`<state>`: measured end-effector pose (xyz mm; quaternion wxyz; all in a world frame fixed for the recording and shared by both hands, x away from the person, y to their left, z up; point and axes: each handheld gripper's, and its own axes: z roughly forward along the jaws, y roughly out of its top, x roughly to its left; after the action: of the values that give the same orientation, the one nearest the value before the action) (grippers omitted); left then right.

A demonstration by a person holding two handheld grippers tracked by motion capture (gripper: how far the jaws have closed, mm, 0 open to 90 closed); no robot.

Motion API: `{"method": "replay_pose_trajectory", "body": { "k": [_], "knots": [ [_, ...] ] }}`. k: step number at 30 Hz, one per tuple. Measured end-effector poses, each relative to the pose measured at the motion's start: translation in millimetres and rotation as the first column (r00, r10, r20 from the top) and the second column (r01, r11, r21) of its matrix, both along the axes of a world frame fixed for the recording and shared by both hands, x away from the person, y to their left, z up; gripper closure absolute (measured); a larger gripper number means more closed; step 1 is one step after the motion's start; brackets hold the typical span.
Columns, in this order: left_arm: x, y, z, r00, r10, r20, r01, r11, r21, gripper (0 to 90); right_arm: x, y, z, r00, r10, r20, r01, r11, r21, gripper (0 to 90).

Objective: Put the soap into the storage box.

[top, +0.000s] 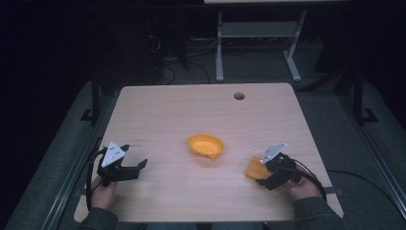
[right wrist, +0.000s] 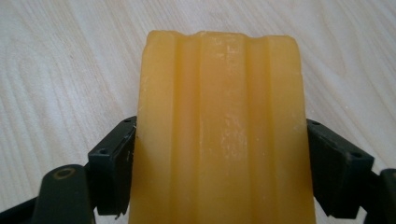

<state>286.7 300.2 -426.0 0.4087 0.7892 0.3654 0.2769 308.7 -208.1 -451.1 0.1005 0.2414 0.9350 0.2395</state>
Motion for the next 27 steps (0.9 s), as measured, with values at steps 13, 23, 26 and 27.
{"method": "replay_pose_trajectory", "body": {
  "k": [13,23,26,27],
  "knots": [
    [-0.3,1.4,0.5,1.0,0.005,0.001,-0.005,1.0,-0.008,14.1,-5.3,-0.1,12.5,0.9997,0.009,0.021,-0.009,0.999,0.033,20.7],
    [-0.6,2.2,0.8,1.0,0.007,0.001,-0.007,0.9999,-0.008,14.1,-3.8,4.6,22.9,0.9988,0.027,0.042,-0.028,0.999,0.023,20.7],
    [-0.7,2.2,0.8,1.0,0.007,0.001,-0.007,0.9999,-0.008,14.1,-2.5,9.0,25.3,0.9989,0.033,0.034,-0.034,0.999,0.016,20.7],
    [-0.8,3.0,1.2,1.0,0.006,0.001,-0.006,0.9999,-0.008,14.1,0.4,11.8,26.9,0.9982,0.051,0.032,-0.051,0.999,0.005,20.7]
  ]
}}
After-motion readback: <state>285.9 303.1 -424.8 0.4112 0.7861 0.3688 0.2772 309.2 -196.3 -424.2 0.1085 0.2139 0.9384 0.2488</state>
